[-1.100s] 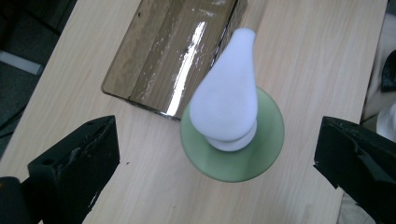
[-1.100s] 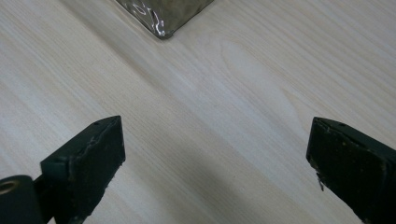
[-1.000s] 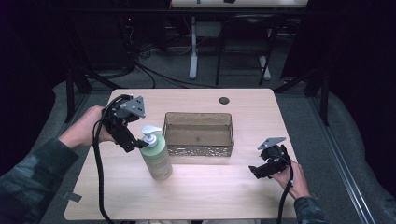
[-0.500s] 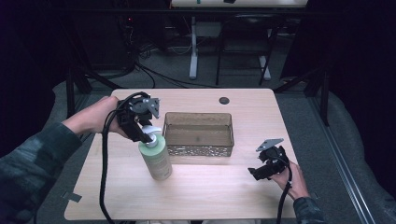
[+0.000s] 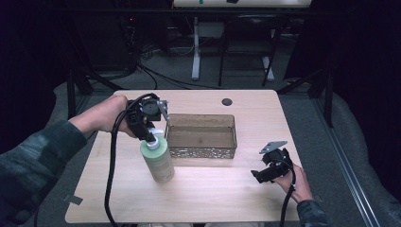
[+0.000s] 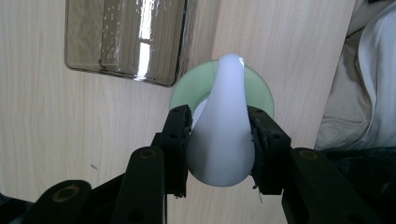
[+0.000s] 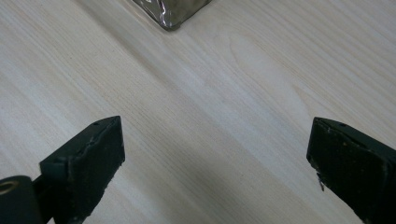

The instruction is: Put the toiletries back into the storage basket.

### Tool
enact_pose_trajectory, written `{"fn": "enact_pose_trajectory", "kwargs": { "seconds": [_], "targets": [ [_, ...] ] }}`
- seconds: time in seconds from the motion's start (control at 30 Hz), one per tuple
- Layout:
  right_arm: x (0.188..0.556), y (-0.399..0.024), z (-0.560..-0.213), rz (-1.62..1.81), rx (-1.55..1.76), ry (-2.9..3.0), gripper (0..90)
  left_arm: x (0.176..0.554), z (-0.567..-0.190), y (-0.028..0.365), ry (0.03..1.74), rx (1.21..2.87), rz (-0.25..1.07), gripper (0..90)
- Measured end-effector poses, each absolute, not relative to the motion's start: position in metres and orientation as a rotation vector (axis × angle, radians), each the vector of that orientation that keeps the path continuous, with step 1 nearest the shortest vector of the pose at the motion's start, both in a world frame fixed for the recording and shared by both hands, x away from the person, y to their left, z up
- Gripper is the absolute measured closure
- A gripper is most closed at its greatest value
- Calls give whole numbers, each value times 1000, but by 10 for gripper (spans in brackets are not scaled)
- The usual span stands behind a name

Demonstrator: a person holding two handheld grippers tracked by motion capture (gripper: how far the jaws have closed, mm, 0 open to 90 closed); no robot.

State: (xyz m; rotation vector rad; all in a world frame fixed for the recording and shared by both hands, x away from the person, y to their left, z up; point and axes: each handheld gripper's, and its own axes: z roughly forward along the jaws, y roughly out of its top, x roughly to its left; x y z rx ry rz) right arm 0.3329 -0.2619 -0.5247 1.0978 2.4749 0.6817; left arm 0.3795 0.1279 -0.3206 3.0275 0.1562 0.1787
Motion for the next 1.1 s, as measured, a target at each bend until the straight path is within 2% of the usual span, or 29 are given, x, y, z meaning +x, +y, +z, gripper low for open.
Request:
{"fn": "enact_pose_trajectory", "kwargs": {
  "seconds": [0.47, 0.73, 1.1],
  "targets": [
    [333, -262, -525, 673, 1091, 2479, 40, 375, -318, 124, 137, 3065, 227, 631],
    [333, -263, -525, 680, 1103, 2475, 39, 373, -299, 124, 144, 3059, 280, 631],
    [333, -263, -525, 678, 1106, 2480, 39, 373, -280, 125, 174, 3073, 291, 631]
  ]
}}
